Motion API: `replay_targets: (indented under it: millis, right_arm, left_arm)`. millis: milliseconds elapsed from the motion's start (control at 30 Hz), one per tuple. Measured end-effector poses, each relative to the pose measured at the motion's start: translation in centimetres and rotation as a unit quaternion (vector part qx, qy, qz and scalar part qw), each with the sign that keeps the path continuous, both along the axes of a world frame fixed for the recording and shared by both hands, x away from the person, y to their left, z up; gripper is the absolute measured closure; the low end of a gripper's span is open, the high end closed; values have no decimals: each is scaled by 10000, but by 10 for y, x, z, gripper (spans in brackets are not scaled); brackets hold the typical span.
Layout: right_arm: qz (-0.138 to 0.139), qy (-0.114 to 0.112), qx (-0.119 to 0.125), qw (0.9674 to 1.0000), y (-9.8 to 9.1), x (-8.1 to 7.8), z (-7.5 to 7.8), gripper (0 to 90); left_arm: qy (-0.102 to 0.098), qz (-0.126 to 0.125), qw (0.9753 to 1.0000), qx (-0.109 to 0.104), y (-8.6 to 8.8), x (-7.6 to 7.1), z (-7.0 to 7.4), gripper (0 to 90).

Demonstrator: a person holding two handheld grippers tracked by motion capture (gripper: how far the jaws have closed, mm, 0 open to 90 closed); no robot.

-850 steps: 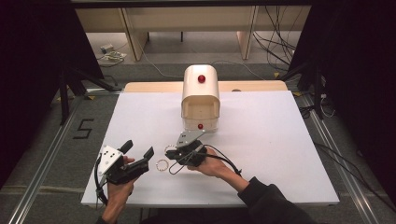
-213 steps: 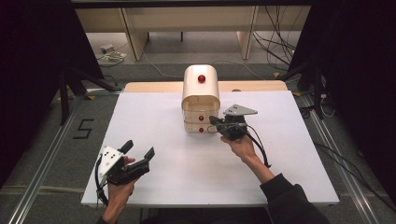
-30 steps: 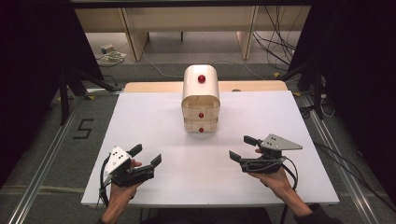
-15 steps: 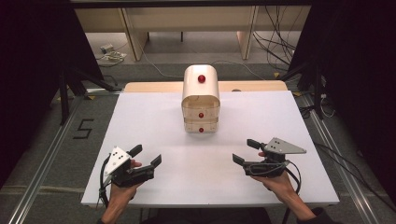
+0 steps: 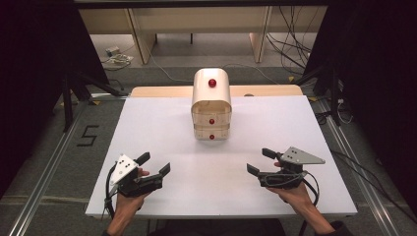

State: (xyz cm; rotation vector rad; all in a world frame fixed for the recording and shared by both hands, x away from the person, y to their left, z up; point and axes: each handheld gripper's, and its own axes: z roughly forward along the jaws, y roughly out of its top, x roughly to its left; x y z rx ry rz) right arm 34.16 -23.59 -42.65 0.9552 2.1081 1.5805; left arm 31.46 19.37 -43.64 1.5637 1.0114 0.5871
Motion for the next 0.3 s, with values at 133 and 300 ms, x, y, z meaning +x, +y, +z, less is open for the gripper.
replay_targets:
  millis: [133,300]
  right_arm:
    - [-1,-11,-9,10000,0,0,0,183]
    - [-3,-5,-19,10000,0,1,-1,181]
  left_arm:
    - [0,1,10000,8,0,0,0,154]
    - [5,-5,10000,23,0,0,0,154]
